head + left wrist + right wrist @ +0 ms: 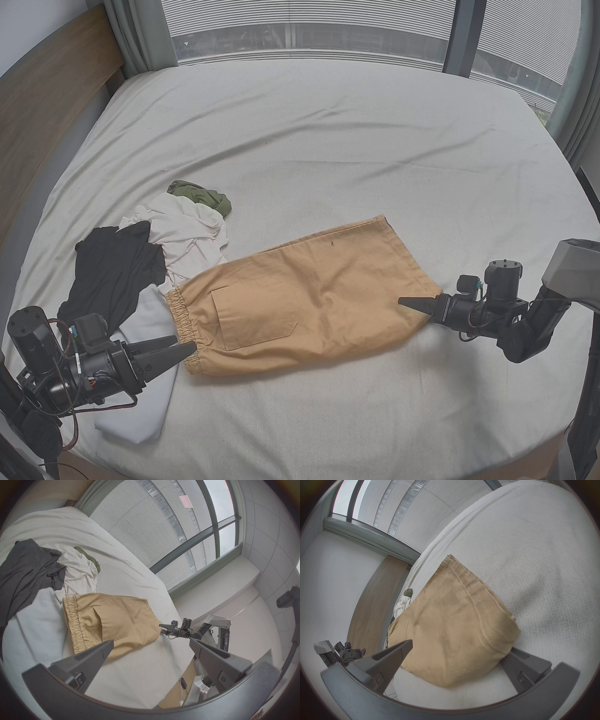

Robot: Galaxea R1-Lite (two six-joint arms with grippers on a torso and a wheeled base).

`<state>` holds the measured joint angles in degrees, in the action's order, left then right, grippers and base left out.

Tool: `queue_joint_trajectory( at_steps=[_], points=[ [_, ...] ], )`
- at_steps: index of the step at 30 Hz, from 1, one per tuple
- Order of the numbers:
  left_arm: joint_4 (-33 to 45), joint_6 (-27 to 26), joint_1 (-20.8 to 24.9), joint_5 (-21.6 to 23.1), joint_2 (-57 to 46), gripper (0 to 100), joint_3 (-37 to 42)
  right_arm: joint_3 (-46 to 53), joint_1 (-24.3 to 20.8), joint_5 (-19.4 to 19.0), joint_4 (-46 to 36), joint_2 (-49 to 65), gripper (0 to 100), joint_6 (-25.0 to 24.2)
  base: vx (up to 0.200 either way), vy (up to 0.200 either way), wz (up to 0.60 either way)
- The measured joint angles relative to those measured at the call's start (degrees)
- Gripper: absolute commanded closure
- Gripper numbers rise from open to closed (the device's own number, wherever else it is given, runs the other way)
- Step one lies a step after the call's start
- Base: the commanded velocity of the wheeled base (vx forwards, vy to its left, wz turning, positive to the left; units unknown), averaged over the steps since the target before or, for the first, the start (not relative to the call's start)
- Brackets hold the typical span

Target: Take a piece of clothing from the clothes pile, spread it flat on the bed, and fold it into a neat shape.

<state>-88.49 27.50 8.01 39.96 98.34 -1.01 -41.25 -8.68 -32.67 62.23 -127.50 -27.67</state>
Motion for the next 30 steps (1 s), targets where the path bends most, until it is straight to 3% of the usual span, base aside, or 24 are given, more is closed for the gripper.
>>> queue_joint_trajectory(
  at_steps=[9,23,24,30],
  points=[
    [-0.1,-15.1,-0.4,-4.6,2.0,0,0.0,-2.5,-2.6,1.7,-0.1,-2.2,0,0.0,0.0,0.0,0.0],
    [-0.1,-16.0,-1.5,-4.9,3.4,0,-0.2,-6.8,-4.8,6.5,0.0,-5.1,0,0.0,0.0,0.0,0.0],
    [-0.1,-16.0,-1.5,-4.8,3.4,0,-0.3,-6.8,-4.8,6.6,0.0,-5.2,100,0.0,0.0,0.0,0.0],
    [-0.1,-15.9,-1.6,-4.8,3.7,0,-0.4,-6.5,-4.9,7.9,0.0,-5.7,100,0.0,0.0,0.0,0.0]
  ],
)
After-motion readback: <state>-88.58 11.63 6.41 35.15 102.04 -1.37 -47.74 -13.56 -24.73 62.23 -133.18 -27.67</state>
